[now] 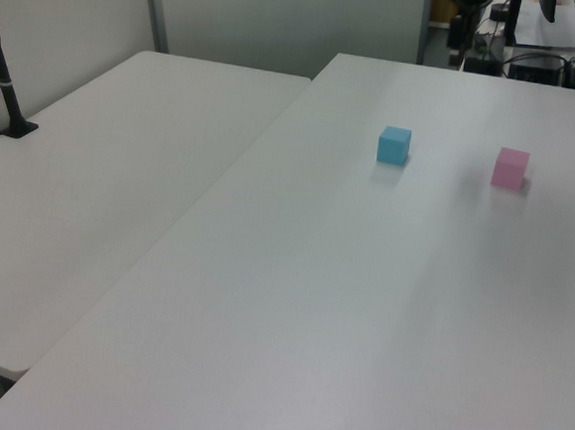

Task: Put blue cube on pink cube
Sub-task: 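Move the open gripper over the light-blue cube and lower it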

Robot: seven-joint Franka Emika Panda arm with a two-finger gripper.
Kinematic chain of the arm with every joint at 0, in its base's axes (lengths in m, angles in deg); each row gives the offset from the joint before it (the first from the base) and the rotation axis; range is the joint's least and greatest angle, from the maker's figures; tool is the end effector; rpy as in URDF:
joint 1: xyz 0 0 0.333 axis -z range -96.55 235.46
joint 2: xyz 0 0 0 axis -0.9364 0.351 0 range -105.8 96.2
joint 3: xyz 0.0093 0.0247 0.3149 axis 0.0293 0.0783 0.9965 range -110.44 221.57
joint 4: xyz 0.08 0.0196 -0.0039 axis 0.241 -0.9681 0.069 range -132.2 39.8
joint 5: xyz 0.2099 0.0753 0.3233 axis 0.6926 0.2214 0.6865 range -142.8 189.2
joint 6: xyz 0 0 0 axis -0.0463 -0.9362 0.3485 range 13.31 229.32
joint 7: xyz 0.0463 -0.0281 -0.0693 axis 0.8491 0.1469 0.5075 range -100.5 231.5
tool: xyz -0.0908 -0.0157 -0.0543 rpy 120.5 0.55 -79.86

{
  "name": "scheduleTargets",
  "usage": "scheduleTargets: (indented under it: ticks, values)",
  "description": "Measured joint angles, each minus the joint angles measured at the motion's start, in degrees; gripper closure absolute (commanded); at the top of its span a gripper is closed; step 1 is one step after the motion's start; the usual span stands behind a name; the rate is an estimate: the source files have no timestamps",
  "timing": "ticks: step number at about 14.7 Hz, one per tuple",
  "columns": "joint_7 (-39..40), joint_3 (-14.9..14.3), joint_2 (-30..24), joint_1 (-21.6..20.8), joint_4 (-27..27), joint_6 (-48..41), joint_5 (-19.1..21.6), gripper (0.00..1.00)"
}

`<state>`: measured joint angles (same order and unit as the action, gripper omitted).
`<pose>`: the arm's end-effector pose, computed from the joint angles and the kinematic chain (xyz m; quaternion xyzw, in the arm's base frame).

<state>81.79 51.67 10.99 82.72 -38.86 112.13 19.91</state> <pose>0.6152 -0.1901 0.5325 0.9993 -0.0024 -0.0158 0.0345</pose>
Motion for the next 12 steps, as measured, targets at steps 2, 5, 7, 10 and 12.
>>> scheduleTargets:
  ticks: [2, 5, 7, 10, 12]
  values:
    - [-0.6, 0.3, 5.3, -0.2, 2.5, 3.1, 0.0, 0.0]
    - [-0.8, 0.4, 10.1, -1.0, 2.3, 10.0, 0.0, 0.0]
    - [-0.8, 0.5, 11.2, -1.1, 0.9, 13.9, 0.0, 0.0]
    - [-0.8, 0.5, 12.9, -1.6, -1.0, 16.3, 0.0, 0.0]
    - [-1.3, 0.6, 14.4, -2.6, -1.4, 16.9, 0.0, 0.0]
